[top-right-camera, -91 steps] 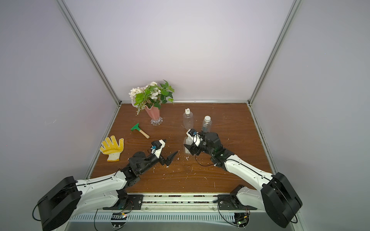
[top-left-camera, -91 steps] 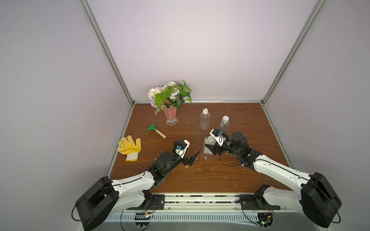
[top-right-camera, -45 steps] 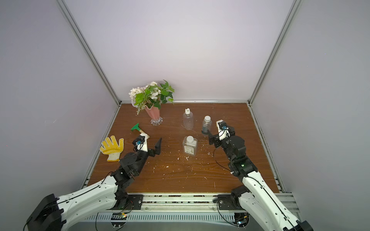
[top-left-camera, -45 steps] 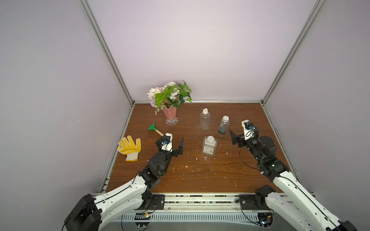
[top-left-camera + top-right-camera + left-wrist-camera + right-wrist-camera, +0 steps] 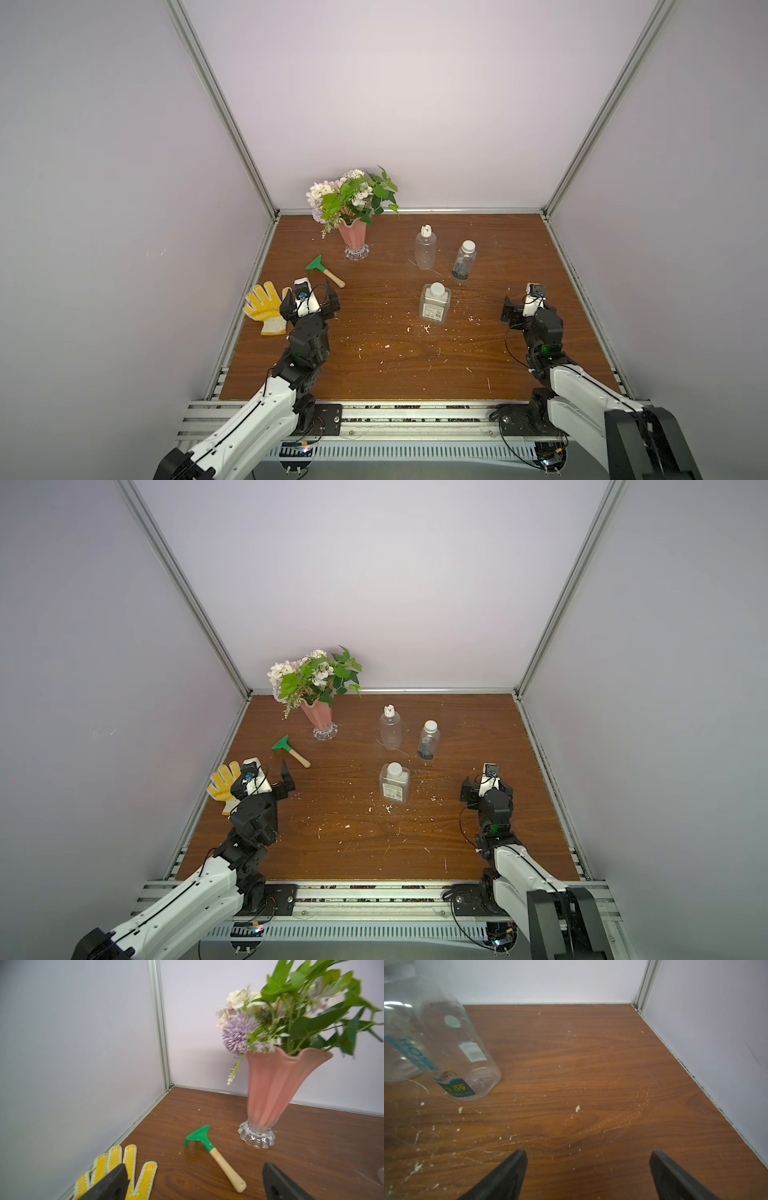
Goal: Screw on the bottle caps
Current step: Place the plastic bottle at the center of the board, then reset both arms
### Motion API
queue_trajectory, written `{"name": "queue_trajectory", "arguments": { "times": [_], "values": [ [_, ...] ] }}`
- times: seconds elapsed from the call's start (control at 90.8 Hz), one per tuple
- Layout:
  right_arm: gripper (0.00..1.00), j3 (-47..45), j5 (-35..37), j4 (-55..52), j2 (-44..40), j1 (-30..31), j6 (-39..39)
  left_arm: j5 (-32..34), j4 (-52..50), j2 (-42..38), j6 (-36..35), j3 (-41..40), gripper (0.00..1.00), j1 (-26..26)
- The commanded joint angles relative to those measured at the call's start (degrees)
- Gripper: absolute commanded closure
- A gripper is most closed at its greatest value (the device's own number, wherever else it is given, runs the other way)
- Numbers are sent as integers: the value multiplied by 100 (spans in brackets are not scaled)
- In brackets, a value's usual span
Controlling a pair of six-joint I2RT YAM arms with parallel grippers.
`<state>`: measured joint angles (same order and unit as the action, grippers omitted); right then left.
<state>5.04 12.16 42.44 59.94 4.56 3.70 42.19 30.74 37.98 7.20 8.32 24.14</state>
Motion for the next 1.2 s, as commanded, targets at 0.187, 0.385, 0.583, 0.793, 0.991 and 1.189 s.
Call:
{"name": "queue_trajectory", "arguments": {
  "times": [0.187, 0.385, 0.583, 0.793, 0.991, 1.189],
  "values": [
    [1, 298, -968, 2758, 1456, -131, -502, -618, 769, 316, -227, -715, 0, -648],
    [1, 241, -1174, 4115, 2699, -147, -640, -1510, 1841, 1226, -736, -787, 0, -830],
    [1, 821, -1070, 3038, 2773, -357, -363, -2017, 2974, 2335, -1254, -648, 0, -882],
    [1, 797, -1080, 3034, 2755, -361, -353, -2572, 4047, 3499, -1543, -350, 0, -935],
    [1, 797, -1081, 3037, 2755, -359, -353, -2928, 5550, 4356, -1407, -600, 0, -1364],
    [1, 797, -1081, 3032, 2751, -359, -362, -2957, 5445, 5044, -738, -276, 1, -1961]
  ]
}}
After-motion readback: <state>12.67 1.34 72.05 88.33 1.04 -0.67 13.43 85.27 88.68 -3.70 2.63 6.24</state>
